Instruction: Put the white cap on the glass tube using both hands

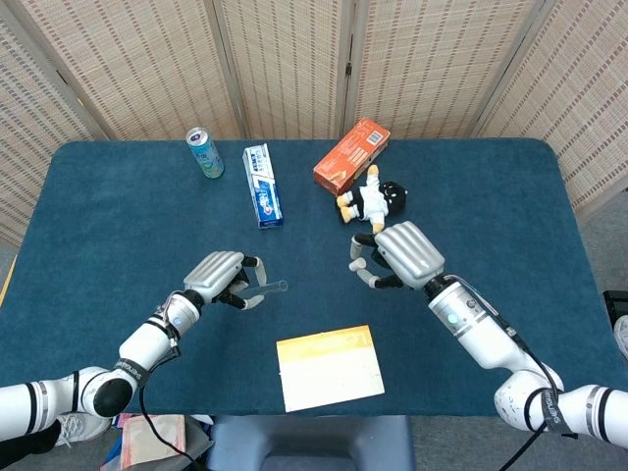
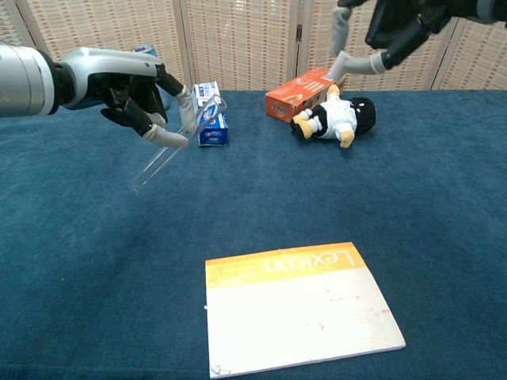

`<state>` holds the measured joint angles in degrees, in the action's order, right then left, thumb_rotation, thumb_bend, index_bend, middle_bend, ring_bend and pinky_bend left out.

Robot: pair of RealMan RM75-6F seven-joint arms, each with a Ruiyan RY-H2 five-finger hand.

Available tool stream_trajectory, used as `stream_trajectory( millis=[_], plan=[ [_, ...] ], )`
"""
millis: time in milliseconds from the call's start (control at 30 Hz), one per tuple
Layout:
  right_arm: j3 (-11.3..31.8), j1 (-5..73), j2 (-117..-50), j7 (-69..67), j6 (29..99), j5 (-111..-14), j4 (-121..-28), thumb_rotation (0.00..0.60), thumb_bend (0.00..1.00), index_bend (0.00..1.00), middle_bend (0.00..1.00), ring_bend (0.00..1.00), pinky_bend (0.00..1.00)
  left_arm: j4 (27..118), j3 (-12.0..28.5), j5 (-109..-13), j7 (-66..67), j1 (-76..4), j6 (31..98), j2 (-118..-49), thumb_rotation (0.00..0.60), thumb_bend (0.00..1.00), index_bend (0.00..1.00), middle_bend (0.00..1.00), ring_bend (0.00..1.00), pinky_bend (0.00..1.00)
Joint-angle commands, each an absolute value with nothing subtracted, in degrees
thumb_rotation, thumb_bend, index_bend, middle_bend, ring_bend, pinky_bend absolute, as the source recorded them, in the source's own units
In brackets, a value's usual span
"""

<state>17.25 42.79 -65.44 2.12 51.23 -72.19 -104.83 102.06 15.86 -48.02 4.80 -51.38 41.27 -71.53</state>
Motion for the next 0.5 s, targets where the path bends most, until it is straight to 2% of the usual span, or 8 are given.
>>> stream_trajectory(
  millis=[33, 500],
  plan=[
    [17.87, 43.93, -65.94, 1.92, 51.31, -72.84, -105.66, 0.6, 0.45, 0.64, 1.0, 1.0, 1.0, 101.97, 16.84, -45.73, 2.91, -52.9, 39.49, -71.52, 0.6, 0.4, 0.57, 1.0, 1.0, 1.0],
    [17.75, 47.29, -69.46, 3.17, 51.6, -72.67, -106.36, 0.6, 0.45, 0.65, 1.0, 1.0, 1.0, 102.7, 16.94, -42.04, 0.1, -55.73, 38.85, -72.19, 0.6, 0.4, 0.57, 1.0, 1.0, 1.0]
  ],
)
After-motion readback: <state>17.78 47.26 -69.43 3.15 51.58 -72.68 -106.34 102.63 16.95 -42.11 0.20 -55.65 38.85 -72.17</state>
